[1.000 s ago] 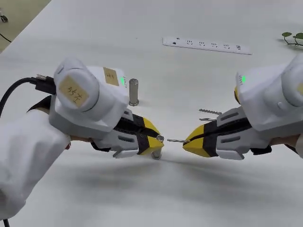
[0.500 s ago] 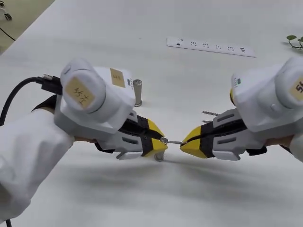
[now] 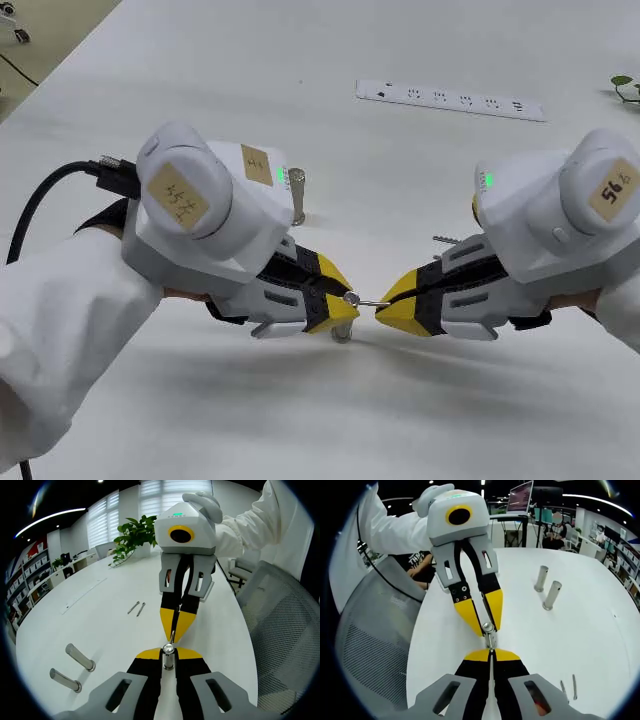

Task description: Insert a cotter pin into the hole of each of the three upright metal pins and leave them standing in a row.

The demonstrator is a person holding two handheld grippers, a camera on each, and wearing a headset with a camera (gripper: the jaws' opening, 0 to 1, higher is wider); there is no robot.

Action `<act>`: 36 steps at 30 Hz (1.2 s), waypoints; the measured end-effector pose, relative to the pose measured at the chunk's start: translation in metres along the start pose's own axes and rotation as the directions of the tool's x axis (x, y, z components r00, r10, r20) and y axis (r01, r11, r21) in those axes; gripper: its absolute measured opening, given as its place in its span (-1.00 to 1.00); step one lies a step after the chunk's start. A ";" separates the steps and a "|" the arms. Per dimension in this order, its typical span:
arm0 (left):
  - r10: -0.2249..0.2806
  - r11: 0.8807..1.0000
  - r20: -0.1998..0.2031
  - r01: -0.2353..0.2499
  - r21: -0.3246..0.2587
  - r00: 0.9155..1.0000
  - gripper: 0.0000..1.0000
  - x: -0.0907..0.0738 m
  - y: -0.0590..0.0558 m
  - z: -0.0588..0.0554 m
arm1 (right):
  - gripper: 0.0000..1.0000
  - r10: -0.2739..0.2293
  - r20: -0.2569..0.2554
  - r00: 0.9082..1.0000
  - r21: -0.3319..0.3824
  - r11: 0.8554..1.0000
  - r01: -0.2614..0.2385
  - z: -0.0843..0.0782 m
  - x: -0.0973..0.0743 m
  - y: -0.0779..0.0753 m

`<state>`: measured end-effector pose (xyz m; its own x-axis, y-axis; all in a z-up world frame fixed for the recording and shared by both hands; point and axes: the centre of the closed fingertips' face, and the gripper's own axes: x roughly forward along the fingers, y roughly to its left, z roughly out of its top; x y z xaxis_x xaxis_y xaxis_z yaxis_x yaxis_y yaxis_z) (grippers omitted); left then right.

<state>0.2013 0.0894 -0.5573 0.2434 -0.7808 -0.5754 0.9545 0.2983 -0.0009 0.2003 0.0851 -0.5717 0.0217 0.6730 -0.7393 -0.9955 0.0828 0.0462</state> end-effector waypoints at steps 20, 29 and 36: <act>-0.021 1.000 -0.004 0.021 0.015 1.000 -0.89 0.003 -0.003 0.002 | -1.00 0.024 0.004 1.000 -0.037 0.999 -0.023 0.004 0.007 0.004; -0.017 1.000 -0.007 0.017 0.016 1.000 -0.89 0.002 -0.003 0.001 | -0.86 -0.010 0.036 0.999 -0.008 1.000 0.010 0.004 -0.001 -0.002; -0.017 1.000 -0.009 0.017 0.019 1.000 -0.89 0.003 -0.003 0.001 | -1.00 0.004 0.046 0.999 -0.004 1.000 -0.003 0.005 -0.010 0.003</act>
<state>0.1993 0.0857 -0.5581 0.2259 -0.7806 -0.5828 0.9616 0.2744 0.0052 0.1976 0.0819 -0.5607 0.0223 0.7064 -0.7075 -0.9960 0.0773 0.0458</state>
